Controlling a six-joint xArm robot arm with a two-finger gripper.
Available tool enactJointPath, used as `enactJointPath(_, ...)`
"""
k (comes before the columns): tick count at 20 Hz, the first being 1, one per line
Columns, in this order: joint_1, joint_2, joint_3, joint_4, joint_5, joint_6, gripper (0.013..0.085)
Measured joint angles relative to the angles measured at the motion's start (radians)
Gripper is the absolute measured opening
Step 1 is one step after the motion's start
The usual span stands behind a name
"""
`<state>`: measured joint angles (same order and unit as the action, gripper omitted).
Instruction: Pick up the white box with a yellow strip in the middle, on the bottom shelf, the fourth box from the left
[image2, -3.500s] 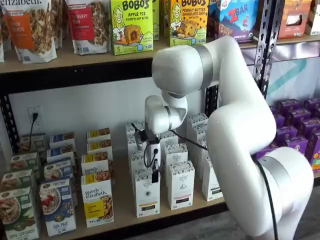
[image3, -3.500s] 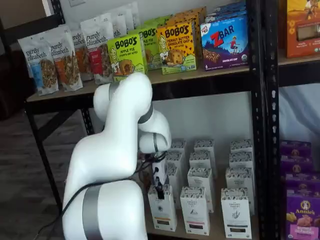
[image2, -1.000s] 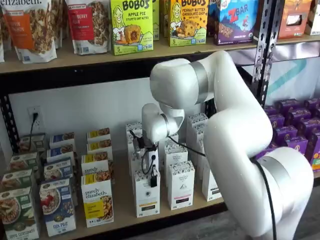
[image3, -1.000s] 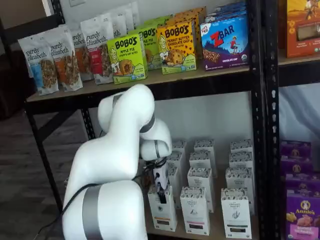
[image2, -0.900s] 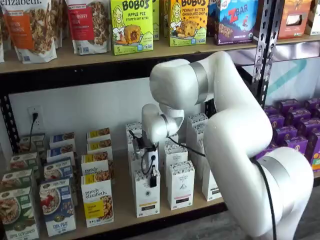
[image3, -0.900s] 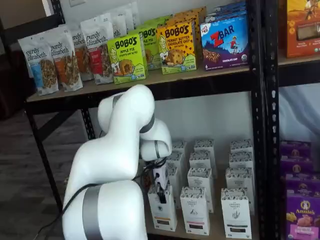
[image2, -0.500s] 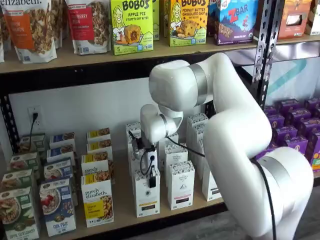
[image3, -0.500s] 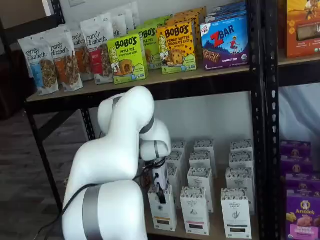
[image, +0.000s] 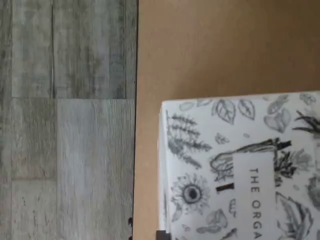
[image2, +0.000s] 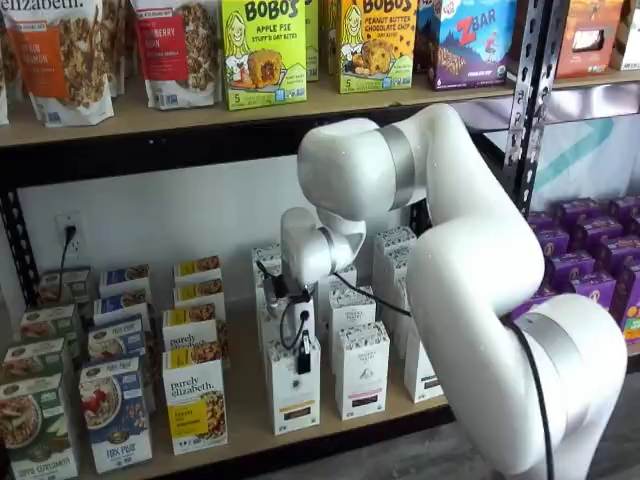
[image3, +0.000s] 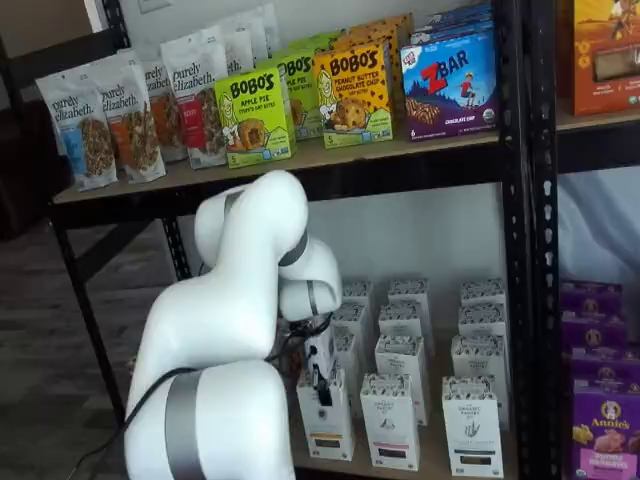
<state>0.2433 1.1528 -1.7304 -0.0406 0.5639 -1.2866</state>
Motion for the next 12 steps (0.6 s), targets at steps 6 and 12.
enactJointPath(6, 0.005, -0.01, 0.013, 0.005, -0.006, 0.0, 0.049)
enactJointPath(12, 0.012, -0.028, 0.034, 0.002, 0.004, 0.01, 0.049)
